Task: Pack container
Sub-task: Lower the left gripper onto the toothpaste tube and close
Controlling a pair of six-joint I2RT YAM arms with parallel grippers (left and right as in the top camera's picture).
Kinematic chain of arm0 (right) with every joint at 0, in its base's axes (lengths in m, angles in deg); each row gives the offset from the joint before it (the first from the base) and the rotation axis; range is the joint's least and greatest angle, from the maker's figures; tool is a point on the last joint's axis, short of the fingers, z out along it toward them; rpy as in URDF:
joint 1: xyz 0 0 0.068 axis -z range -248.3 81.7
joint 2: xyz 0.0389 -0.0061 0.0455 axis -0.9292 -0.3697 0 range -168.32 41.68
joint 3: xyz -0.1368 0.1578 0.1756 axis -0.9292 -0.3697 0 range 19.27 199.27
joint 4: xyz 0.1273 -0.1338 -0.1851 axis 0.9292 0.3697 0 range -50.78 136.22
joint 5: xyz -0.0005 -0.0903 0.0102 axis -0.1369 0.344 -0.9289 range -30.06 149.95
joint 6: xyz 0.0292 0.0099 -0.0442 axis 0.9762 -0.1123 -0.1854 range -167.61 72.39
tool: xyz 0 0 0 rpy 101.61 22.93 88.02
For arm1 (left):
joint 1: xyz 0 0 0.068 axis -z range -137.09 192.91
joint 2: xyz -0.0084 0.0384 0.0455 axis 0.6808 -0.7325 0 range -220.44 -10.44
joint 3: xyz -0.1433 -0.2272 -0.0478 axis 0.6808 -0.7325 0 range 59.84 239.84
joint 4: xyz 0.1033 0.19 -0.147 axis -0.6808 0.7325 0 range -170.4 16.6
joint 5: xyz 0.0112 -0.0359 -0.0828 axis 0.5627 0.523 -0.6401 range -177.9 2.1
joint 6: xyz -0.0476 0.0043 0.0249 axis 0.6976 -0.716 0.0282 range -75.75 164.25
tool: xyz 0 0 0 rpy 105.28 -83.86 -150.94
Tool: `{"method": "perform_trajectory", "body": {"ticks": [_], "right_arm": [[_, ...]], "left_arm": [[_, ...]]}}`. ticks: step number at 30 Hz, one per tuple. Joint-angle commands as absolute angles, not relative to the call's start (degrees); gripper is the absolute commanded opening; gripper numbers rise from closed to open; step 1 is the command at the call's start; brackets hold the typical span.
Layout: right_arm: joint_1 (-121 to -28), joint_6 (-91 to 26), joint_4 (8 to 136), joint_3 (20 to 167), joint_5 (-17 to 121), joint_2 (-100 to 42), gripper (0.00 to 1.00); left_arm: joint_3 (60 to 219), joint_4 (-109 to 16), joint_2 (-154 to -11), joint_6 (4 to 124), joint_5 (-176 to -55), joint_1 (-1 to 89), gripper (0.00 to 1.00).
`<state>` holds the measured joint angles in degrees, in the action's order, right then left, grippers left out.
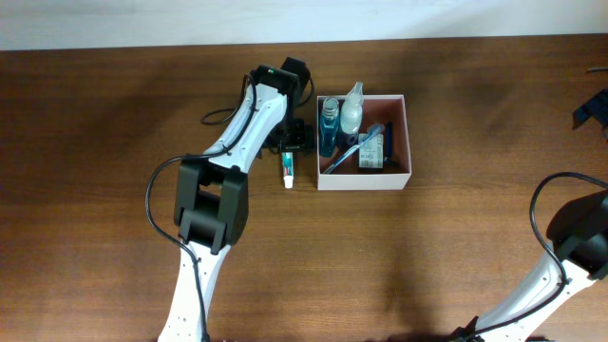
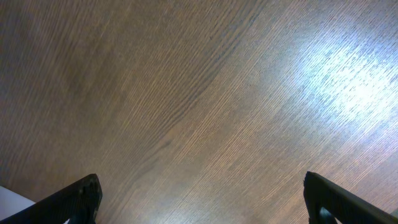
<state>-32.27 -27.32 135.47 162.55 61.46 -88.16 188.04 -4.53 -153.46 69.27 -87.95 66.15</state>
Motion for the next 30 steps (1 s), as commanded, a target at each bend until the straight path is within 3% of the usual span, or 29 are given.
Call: {"method": "perform_trajectory", "body": {"ticks": [1, 30], "right_arm": [[-32.23, -27.87, 135.47, 162.29, 62.34, -88.66, 0.99], [-32.23, -27.89, 135.47, 162.29, 62.34, -88.66, 0.99]], "left_arm": [[186.21, -4.77, -153.94, 70.43, -88.15, 65.96, 0.99], [180.83, -8.42, -153.97, 70.41, -88.17, 65.96, 0.98]]}}
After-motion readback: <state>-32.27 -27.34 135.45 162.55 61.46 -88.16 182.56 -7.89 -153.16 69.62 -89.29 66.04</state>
